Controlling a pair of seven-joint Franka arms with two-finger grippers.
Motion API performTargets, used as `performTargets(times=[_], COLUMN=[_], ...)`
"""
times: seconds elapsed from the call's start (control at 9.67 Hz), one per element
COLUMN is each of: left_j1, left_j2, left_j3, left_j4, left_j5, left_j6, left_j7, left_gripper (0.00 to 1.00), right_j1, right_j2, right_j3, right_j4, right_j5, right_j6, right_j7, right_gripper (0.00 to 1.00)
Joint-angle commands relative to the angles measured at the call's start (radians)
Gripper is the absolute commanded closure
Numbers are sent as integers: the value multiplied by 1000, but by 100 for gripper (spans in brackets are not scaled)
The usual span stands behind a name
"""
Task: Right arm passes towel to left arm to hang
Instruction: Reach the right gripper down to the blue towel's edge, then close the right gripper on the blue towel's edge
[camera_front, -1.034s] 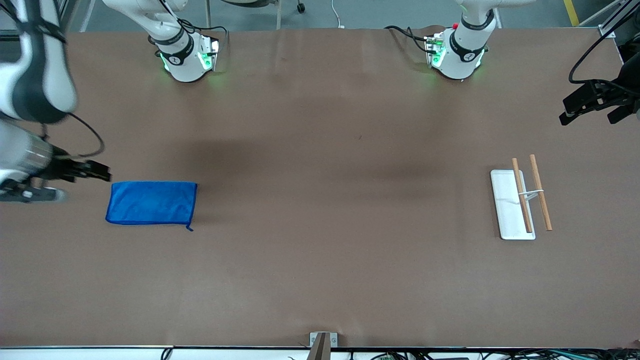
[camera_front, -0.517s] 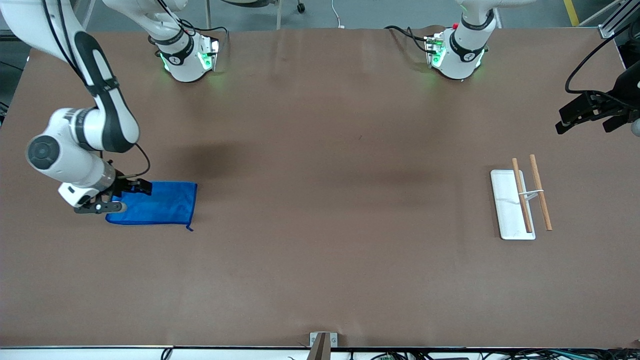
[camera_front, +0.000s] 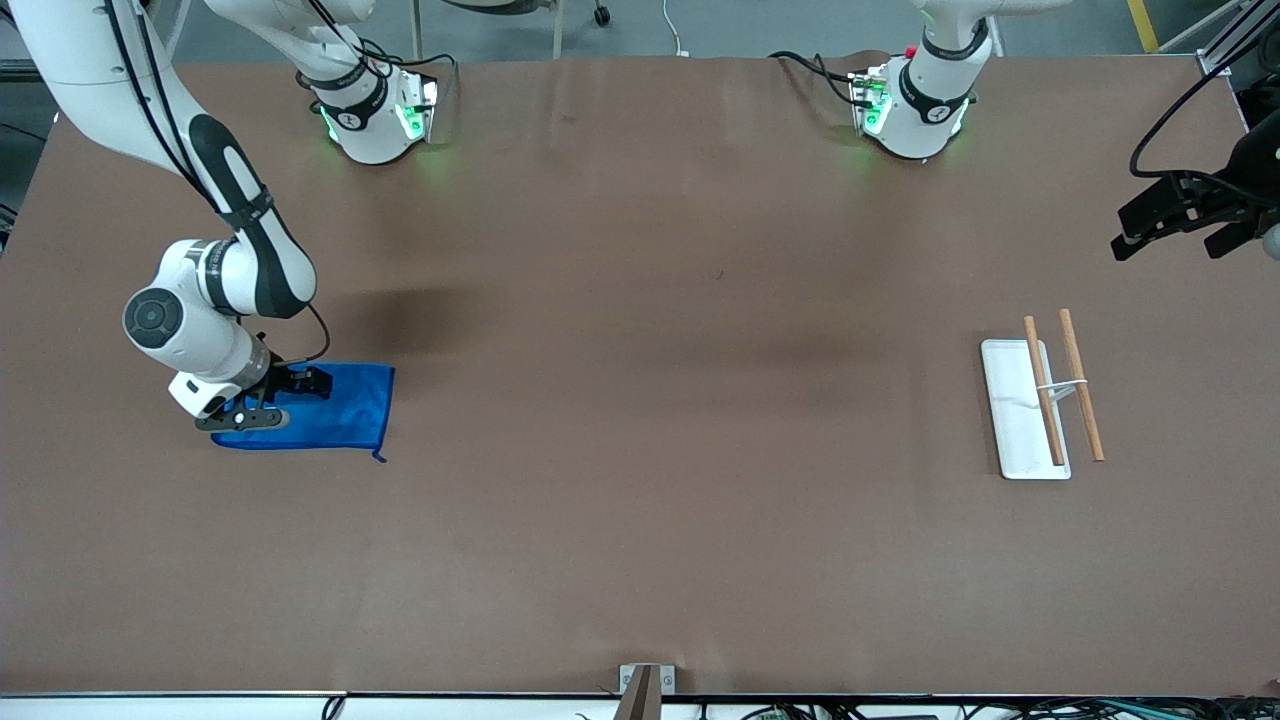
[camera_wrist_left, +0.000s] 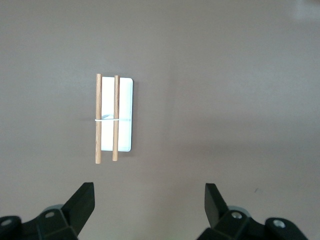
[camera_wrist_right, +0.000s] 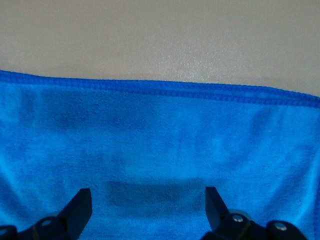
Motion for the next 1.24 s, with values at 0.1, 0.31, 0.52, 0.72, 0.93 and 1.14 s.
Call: performTargets(times=[0.1,0.31,0.52,0.72,0.93,1.14], left_j1=[6,8,8,8,8,8], left_j2=[-39,-42,-42,-42,-36,-34], left_j3=[-1,-1,-1,-1,1,-1], left_j4=[-62,-61,-61,-61,-59,-56], left_j5=[-13,-13,-13,-13,-11,-7], left_j6=[2,-9,-11,-14,-15,-32], left_j7=[16,20,20,22,14,19], left_gripper=[0,0,0,0,0,1], right_j1=[-17,-19,-20,-20,-17,-16], right_j2=[18,36,36,36,33,22], right_j3=[-1,-1,0,0,2,2], right_j4=[-17,-14,-11,-1,11,64], right_j5=[-47,-49,-49,-48,-48,-44], right_j6=[39,51,40,37,11,-122], right_j7=[-9,-7,-7,4,5,10], right_gripper=[0,12,56,98,100,100])
